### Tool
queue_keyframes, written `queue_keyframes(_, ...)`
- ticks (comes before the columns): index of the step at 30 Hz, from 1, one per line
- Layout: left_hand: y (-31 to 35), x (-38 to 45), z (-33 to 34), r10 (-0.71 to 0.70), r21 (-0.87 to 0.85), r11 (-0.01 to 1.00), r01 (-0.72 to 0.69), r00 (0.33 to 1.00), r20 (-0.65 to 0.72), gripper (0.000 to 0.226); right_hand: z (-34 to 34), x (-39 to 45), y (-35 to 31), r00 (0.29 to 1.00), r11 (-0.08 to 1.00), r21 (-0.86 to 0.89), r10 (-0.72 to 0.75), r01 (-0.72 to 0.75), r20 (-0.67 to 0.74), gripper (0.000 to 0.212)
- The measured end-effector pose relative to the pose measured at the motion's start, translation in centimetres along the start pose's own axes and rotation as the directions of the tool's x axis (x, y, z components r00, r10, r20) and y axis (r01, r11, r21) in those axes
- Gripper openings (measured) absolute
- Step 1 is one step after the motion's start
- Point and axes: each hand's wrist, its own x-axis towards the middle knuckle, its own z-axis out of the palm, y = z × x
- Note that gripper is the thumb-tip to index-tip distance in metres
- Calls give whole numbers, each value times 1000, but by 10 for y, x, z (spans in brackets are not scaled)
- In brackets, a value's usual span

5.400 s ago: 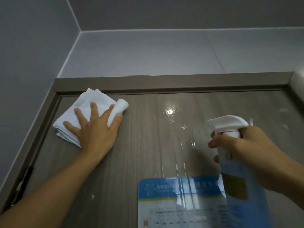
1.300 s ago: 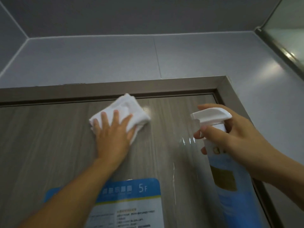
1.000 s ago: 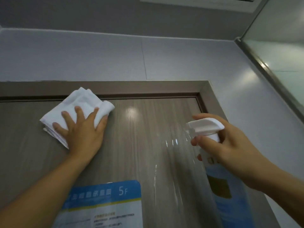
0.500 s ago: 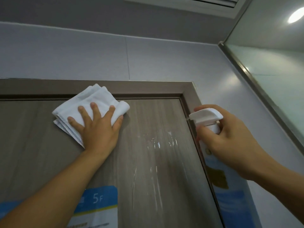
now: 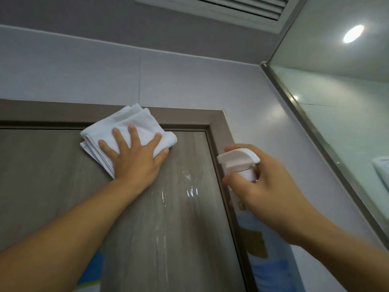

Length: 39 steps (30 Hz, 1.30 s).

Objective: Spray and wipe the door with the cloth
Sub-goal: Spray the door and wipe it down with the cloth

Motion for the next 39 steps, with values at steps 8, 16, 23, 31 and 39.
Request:
queue_keyframes(8, 56, -40, 22, 343, 49, 937, -347, 937, 69, 74, -6, -10, 13, 998, 985, 164, 56, -51, -25, 32)
queue_keyframes(16, 34, -164, 44, 737, 163, 673, -722, 673, -66, 59, -2, -19, -3, 995, 969, 227, 97, -93, -6, 33)
queue_keyframes(23, 32, -119, 40, 580, 117, 813, -570, 812, -72, 72, -11, -14, -20, 999, 981, 187, 54, -53, -3, 33)
queue_keyframes(31, 63, -14, 18, 204, 32, 979, -202, 976, -73, 55, -30, -4, -13, 998, 989, 138, 60, -59, -2, 34)
queue_keyframes(39, 78, -1, 16, 280, 23, 960, -280, 960, 31, 61, -22, -2, -6, 998, 988, 140, 68, -65, -16, 32)
